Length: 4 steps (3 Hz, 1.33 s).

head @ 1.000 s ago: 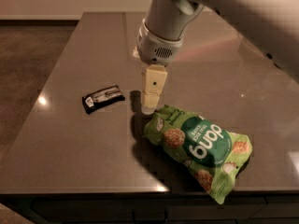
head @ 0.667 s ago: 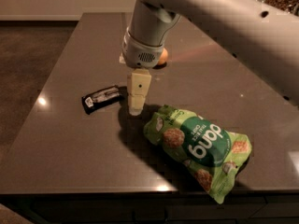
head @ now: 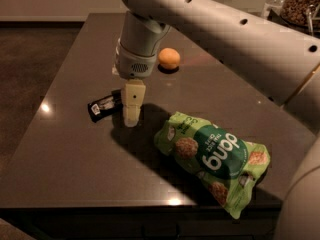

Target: Move rxbar chocolate near orange

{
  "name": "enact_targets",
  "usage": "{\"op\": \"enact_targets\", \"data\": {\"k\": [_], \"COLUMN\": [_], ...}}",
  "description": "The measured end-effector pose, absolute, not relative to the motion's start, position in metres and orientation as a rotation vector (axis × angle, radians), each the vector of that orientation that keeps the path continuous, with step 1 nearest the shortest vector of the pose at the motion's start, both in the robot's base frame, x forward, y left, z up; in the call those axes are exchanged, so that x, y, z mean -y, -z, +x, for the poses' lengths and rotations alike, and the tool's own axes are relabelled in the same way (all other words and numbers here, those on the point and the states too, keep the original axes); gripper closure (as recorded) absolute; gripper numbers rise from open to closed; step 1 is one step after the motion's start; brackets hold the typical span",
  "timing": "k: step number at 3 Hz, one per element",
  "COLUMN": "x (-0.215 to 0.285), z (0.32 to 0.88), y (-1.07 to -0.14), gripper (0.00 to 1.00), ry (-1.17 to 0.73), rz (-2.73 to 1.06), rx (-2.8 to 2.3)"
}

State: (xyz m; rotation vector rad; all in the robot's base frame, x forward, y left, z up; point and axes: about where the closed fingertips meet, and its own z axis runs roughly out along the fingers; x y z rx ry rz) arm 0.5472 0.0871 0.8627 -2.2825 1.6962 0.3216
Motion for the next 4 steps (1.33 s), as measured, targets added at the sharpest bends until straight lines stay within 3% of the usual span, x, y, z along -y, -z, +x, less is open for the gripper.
{"op": "enact_targets", "data": {"k": [1,2,3,4], "x": [-0.1,-0.109,-0.115,-0.118], "z": [0.549,0.549,0.55,0.551], "y": [-0.853,-0.844,-0.837,-0.832], "gripper": [0.0,0.11,0.24,0.49], "ry": [-0.328,-0.334,-0.34,-0.345], "rz": [-2.31,-2.33,-2.34,-2.345], "rx": [-1.678,-1.679,-1.691,-1.701]}}
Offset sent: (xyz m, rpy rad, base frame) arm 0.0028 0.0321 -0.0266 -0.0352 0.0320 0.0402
